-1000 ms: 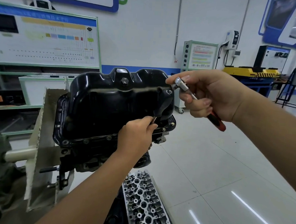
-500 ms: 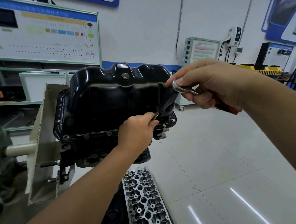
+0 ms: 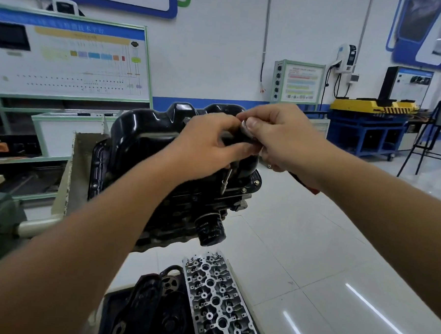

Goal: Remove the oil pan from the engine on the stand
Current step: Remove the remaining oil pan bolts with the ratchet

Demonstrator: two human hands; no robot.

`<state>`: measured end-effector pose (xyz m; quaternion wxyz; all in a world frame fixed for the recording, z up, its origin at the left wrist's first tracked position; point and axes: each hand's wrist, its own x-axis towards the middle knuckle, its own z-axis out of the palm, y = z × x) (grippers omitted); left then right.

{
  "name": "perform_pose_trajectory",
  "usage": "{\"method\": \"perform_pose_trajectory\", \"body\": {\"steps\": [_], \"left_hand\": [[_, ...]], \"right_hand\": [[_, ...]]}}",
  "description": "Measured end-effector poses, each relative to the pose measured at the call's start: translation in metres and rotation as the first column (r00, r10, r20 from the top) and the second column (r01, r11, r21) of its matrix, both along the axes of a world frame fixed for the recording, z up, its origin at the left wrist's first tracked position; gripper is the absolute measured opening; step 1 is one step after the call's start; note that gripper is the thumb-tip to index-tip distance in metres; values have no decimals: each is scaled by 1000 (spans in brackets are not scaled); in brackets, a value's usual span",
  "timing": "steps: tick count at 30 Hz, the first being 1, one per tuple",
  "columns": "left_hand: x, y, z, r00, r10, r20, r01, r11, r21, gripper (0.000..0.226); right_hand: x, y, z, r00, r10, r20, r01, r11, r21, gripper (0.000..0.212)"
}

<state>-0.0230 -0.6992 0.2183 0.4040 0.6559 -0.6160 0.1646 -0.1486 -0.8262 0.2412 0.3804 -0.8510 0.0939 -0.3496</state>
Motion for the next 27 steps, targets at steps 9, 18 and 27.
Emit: {"method": "perform_pose_trajectory", "body": {"steps": [9,18,27], "left_hand": [[29,-15,48,991,-134,14,116,903,413,11],[38,-33,30,930,-285,-233,349,883,314,28],[31,-39,25,934,-267,-239,327,907,265,23]], "right_hand": [[16,4,3,982,-162,92,185,780,-598,43],[4,-34,7,977,9,213,177,518,-837,55],[9,-45,3,957,-30,290,269,471,-840,63]]}}
